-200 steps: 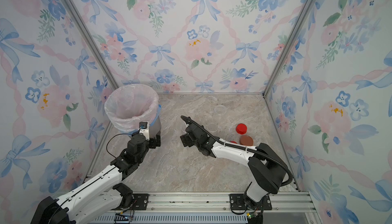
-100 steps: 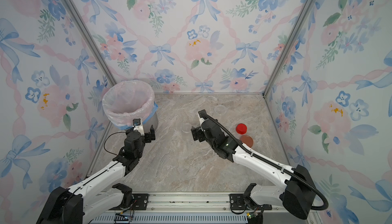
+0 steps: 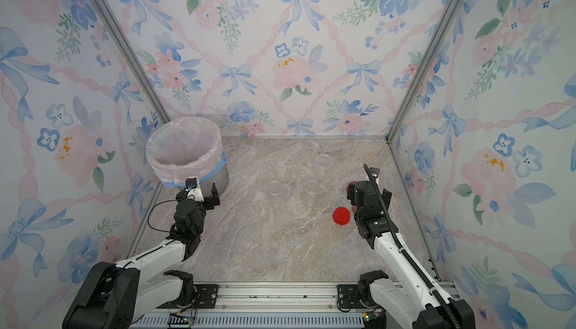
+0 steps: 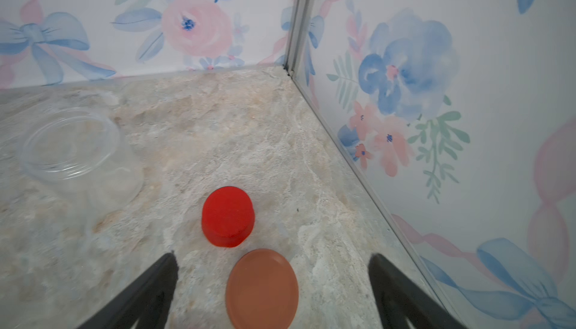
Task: Empty moldy peanuts from jars
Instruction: Reset both arms
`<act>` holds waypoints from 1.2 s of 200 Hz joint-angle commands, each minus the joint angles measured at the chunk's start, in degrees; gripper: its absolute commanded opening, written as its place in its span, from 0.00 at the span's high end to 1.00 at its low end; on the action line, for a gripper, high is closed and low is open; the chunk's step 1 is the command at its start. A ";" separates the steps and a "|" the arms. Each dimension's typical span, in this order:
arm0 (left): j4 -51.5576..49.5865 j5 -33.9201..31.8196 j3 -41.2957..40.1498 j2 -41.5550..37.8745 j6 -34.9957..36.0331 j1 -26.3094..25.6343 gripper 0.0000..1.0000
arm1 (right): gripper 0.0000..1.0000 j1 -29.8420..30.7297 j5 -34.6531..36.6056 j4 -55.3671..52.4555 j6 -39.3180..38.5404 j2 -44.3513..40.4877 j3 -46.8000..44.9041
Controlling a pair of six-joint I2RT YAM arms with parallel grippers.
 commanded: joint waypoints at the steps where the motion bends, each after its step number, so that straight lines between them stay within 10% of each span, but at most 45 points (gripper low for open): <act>1: 10.62 2.17 -1.94 2.53 3.32 1.12 0.02 | 0.02 -0.96 1.60 12.03 -3.37 2.15 -2.62; 145: 31.90 7.39 -6.04 17.58 -0.46 3.09 0.02 | 0.03 -1.95 -10.64 61.75 -10.31 29.05 -15.47; 240: 34.88 6.40 -5.57 21.41 -0.29 2.88 0.02 | 0.02 -4.23 -14.29 58.06 -8.72 34.84 -10.96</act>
